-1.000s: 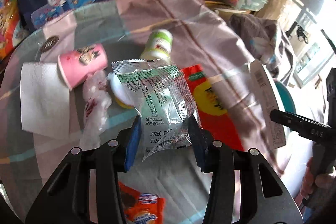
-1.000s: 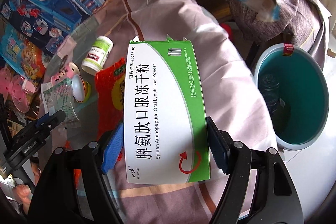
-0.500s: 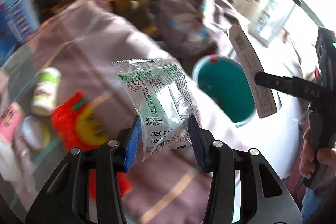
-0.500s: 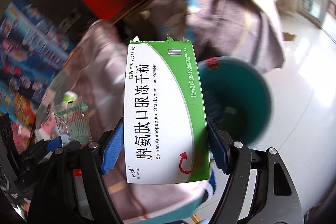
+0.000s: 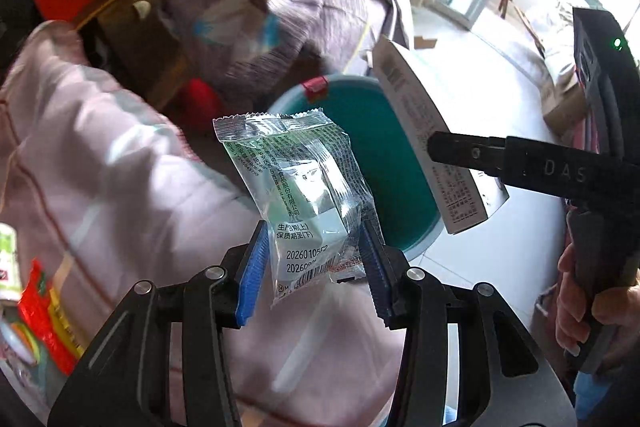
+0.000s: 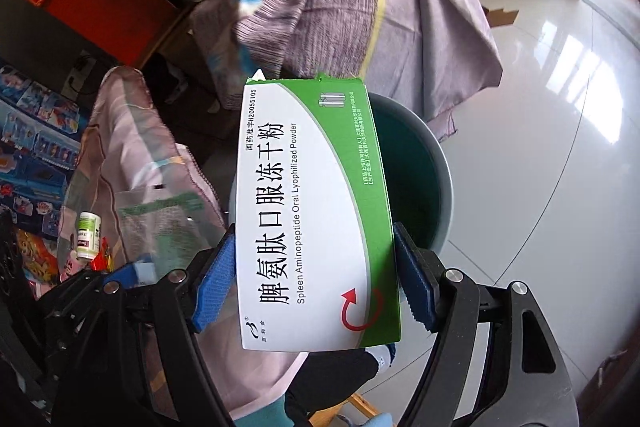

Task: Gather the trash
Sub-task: 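Carry the packet and medicine box over the teal bucket and release both, then move both grippers back over the table toward the snack wrappers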

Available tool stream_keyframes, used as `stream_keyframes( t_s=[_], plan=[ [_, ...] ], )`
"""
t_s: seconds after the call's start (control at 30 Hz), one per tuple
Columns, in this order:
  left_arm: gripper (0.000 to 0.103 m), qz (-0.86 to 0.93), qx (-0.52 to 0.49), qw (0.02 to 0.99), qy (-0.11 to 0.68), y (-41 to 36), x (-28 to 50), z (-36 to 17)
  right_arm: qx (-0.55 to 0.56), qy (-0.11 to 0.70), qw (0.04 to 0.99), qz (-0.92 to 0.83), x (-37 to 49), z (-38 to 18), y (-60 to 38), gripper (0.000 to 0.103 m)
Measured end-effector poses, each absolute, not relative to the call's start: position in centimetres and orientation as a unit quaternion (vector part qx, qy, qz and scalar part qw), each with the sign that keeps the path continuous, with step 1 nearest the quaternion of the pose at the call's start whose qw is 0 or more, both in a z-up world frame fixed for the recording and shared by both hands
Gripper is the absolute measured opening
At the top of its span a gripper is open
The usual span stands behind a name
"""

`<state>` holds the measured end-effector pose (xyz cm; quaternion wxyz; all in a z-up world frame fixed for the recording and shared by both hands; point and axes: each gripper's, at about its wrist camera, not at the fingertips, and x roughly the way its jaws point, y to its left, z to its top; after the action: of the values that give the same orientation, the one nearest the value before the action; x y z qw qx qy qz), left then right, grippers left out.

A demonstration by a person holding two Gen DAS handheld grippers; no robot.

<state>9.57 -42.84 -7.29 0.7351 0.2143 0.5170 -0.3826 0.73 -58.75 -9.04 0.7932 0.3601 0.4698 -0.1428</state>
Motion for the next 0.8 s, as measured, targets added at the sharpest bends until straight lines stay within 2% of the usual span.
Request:
stream_keyframes(
  t_s=[0.07, 0.13, 0.43, 0.8],
  plan=[
    [0.051, -0.383, 0.221, 0.726, 0.527, -43.9, 10.0, -8.4, 0.375, 0.470, 0.786, -0.145, 1.0, -9.5, -59.4, 0.075],
    [0.062, -0.379, 0.226, 0.724, 0.530, -44.6, 10.2, -9.0, 0.378, 0.466, 0.785, -0.153, 1.0, -9.7, -59.8, 0.076],
    [0.076, -0.371, 0.215, 0.725, 0.539, -44.5, 10.9, -9.6, 0.370, 0.472, 0.781, -0.174, 0.9, -10.3, -60.7, 0.078],
    [0.079, -0.368, 0.178, 0.738, 0.537, -41.2, 10.0, -7.7, 0.346, 0.475, 0.789, -0.179, 0.3, -8.0, -58.5, 0.081]
  ],
)
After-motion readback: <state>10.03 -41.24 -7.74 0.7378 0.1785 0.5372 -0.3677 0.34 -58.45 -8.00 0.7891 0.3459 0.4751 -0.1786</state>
